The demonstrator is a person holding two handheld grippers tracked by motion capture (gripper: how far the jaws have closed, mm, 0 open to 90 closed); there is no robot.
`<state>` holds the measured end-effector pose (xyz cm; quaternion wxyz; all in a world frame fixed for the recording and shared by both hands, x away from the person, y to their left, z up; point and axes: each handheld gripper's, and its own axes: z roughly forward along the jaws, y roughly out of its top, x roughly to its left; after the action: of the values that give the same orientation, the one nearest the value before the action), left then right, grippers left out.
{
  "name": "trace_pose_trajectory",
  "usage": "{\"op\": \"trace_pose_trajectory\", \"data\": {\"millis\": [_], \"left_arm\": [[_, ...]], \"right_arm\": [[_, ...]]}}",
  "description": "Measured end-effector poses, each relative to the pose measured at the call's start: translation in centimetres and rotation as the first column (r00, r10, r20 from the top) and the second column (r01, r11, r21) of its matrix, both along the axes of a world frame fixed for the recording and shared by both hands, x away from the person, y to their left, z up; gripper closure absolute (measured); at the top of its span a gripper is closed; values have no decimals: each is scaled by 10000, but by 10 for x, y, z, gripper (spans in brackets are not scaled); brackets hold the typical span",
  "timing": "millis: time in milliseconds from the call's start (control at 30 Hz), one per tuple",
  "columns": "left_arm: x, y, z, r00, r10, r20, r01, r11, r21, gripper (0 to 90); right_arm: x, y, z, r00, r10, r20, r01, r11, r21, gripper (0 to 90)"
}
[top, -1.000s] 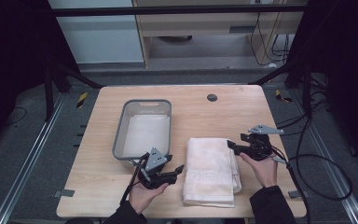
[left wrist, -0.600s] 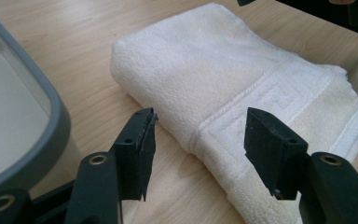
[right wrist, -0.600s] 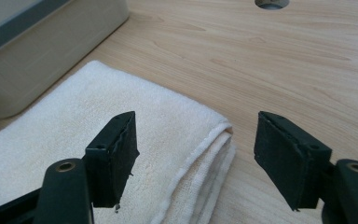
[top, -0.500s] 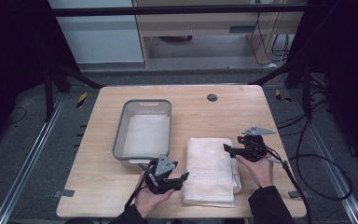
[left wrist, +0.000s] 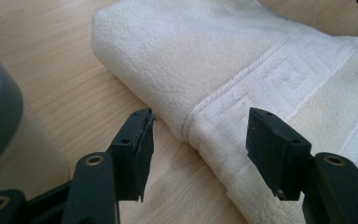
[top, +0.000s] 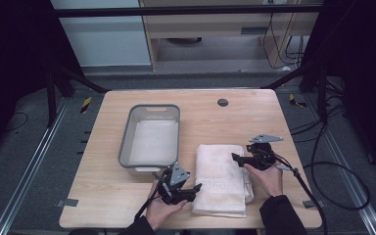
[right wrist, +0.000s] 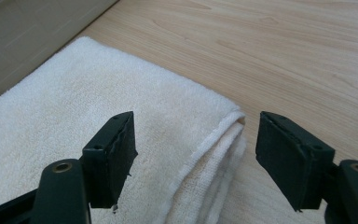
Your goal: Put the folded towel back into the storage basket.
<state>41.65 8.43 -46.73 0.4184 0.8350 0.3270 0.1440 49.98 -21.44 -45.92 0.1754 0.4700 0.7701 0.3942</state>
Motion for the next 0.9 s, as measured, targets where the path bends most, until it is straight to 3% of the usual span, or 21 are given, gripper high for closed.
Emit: {"op": "trace_pose_trajectory", "data": {"millis": [700,900], "left_arm": [[10,-13,-22,9980,-82,-620,112,9988,482,354],[11,-15,-25,9970,-102,-768,146,9983,570,375]], "right_arm": [[7,9,-18,9983,150,-564,-170,9992,-353,309],[8,5,-23,9960,-42,-891,51,9999,97,313]]}}
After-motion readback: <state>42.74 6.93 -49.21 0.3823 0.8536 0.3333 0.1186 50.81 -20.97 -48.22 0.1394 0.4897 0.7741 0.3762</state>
